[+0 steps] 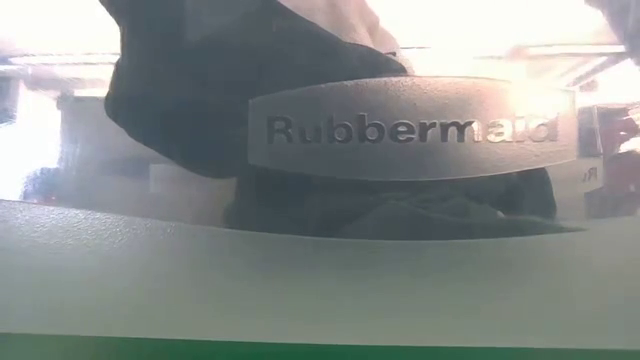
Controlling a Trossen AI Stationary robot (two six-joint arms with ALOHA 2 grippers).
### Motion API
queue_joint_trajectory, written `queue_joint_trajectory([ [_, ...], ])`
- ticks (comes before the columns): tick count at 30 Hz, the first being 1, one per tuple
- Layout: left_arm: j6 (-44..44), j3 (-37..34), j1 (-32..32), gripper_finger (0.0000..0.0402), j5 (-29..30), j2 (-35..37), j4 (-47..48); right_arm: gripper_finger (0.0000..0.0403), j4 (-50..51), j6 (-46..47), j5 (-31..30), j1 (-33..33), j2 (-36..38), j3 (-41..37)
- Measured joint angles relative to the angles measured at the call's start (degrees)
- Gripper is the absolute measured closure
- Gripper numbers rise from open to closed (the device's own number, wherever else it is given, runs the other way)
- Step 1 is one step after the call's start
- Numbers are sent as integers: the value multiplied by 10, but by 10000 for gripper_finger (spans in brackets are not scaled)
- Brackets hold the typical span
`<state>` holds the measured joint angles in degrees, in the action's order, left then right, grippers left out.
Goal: Sort clothes
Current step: Put the white polo shirt into the laundry organizer
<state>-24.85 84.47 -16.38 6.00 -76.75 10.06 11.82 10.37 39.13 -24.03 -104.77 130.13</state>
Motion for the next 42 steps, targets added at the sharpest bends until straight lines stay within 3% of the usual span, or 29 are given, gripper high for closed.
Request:
queue_joint_trajectory([
  [7,-6,-1,0,383,12,27,34,384,25,10,-2,-7,7,0],
  [13,-10,-1,0,395,35,71,54,329,99,-15,-48,-18,24,0],
  [19,-16,1,0,399,82,124,69,257,198,-85,-151,-23,54,0],
  [24,-51,2,1,400,207,165,72,217,261,-119,-205,-23,74,0],
  [34,-54,2,0,401,440,199,167,187,299,-130,-212,-24,84,0],
  [42,-16,-2,-4,401,450,181,209,186,299,-135,-212,-24,82,-1],
])
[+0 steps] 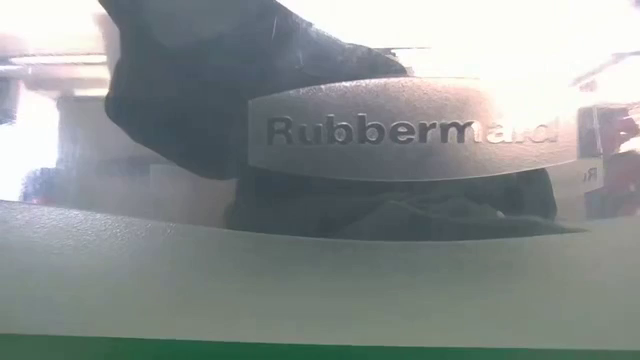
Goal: Sort clothes
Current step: Put the white polo shirt into the laundry organizer
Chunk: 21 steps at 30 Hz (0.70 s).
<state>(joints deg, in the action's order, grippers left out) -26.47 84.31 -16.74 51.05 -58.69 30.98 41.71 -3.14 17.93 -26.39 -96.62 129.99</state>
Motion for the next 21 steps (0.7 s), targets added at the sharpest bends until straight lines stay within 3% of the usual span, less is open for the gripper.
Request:
queue_joint_trajectory([
  [8,29,0,-22,401,-22,-51,-5,186,8,-1,0,0,0,0],
  [12,2,-1,-69,400,85,-69,9,186,32,-6,0,0,-1,0],
  [14,22,-1,-101,400,110,-74,46,186,42,-7,0,0,-1,0],
  [16,68,-1,-129,400,81,-79,101,186,49,-9,0,0,-1,0],
  [21,168,-1,-157,399,-77,-97,206,186,51,-14,0,0,-1,0],
])
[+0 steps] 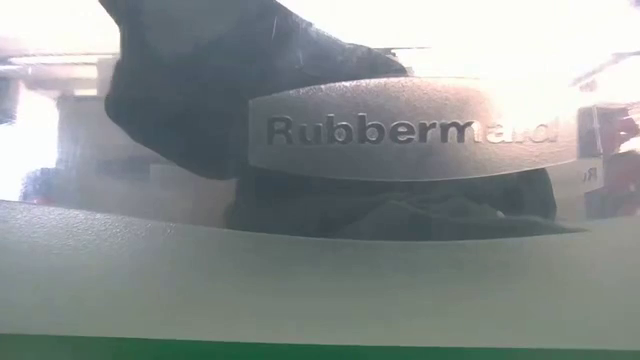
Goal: Sort clothes
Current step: Put the white polo shirt into the laundry organizer
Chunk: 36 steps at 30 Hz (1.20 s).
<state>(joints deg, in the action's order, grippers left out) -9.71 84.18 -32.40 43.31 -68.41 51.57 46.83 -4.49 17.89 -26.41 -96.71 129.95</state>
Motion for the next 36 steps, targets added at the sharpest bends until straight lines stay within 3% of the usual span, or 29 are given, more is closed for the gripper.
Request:
queue_joint_trajectory([
  [2,10,0,0,399,-37,-8,8,186,0,-4,0,0,0,0],
  [8,13,0,0,399,-62,-45,19,186,10,-16,0,0,0,0],
  [16,0,0,0,398,-201,-92,-7,186,11,-22,0,-2,0,-21],
  [18,7,1,0,395,-193,-97,-31,186,11,-25,0,-2,0,-29],
  [20,19,2,0,386,-145,-100,-35,186,11,-26,0,-2,0,-36],
  [23,24,2,-2,358,-84,-102,-14,186,11,-26,0,-2,-1,-41],
  [31,31,1,-5,234,-131,-99,42,186,10,-30,0,-2,-1,-42],
  [36,12,9,-5,167,-122,-90,61,186,11,-30,0,-2,-1,-44],
])
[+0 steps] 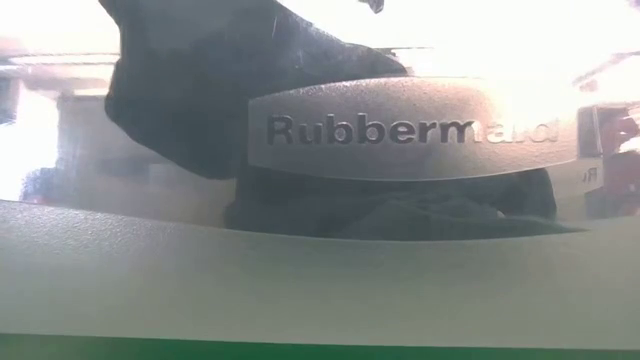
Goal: Sort clothes
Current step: Put the white polo shirt into the laundry organizer
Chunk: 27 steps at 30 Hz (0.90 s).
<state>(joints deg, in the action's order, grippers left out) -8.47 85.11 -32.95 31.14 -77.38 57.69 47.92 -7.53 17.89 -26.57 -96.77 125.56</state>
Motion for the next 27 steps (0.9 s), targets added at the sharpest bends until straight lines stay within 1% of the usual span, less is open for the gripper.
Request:
queue_joint_trajectory([
  [3,-2,14,-1,142,-3,15,6,186,3,0,0,-1,0,0],
  [7,-16,33,-1,126,-25,41,23,186,3,-6,0,-1,0,0],
  [15,-16,41,0,123,-38,94,22,186,3,-14,0,-1,0,-4],
  [18,-14,32,0,126,-56,109,-39,186,2,-16,0,-1,0,-9],
  [20,-21,20,0,141,-89,113,-67,186,3,-21,0,-1,0,-13],
  [22,-25,8,0,170,-117,109,-79,186,2,-22,0,-1,0,-18],
  [24,-26,-5,0,214,-123,102,-86,186,2,-22,0,-1,0,-23],
  [27,-26,-28,0,305,-128,93,-94,186,3,-21,0,-1,0,-30],
])
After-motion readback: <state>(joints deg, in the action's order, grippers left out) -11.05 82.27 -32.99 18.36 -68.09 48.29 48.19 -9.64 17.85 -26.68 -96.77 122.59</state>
